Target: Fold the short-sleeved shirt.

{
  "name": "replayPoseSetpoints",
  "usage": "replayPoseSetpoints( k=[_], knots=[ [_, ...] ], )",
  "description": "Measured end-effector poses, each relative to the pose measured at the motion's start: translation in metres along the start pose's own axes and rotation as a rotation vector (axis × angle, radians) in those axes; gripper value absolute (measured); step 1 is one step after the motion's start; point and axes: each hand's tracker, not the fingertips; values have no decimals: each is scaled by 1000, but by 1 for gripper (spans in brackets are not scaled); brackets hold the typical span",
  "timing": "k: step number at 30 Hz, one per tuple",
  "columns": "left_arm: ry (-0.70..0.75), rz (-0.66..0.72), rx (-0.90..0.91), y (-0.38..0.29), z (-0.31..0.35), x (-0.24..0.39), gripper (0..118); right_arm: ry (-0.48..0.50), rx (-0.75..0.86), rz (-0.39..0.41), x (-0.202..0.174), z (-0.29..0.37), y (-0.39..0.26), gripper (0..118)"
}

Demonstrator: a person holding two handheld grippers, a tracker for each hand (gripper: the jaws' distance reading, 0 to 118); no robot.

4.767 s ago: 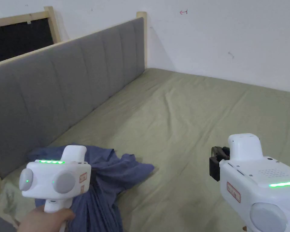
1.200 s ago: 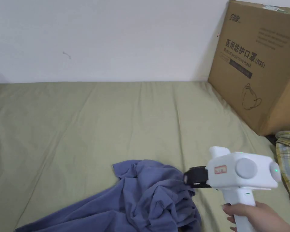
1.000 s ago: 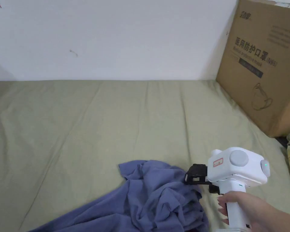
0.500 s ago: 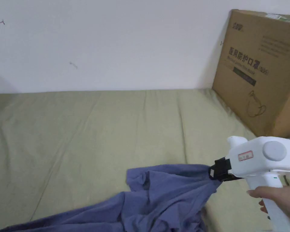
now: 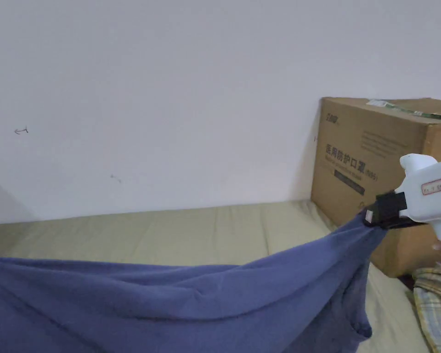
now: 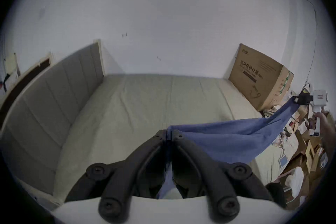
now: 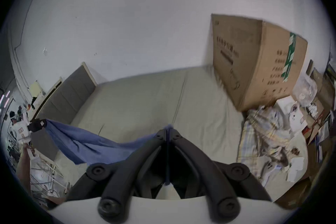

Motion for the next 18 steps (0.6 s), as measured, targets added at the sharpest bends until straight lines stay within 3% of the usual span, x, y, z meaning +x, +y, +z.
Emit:
replayPoseSetpoints(
  k=[5, 11, 18],
  knots=[
    [0, -4, 38, 65, -4, 4, 4, -28, 77, 20, -5, 12, 64, 2],
    [40, -17, 95, 128, -38, 13, 4, -60, 163, -44, -13, -4, 145, 2],
    [39, 106, 165, 178, -112, 5, 4, -137, 264, -33, -25, -45, 222, 2]
  ],
)
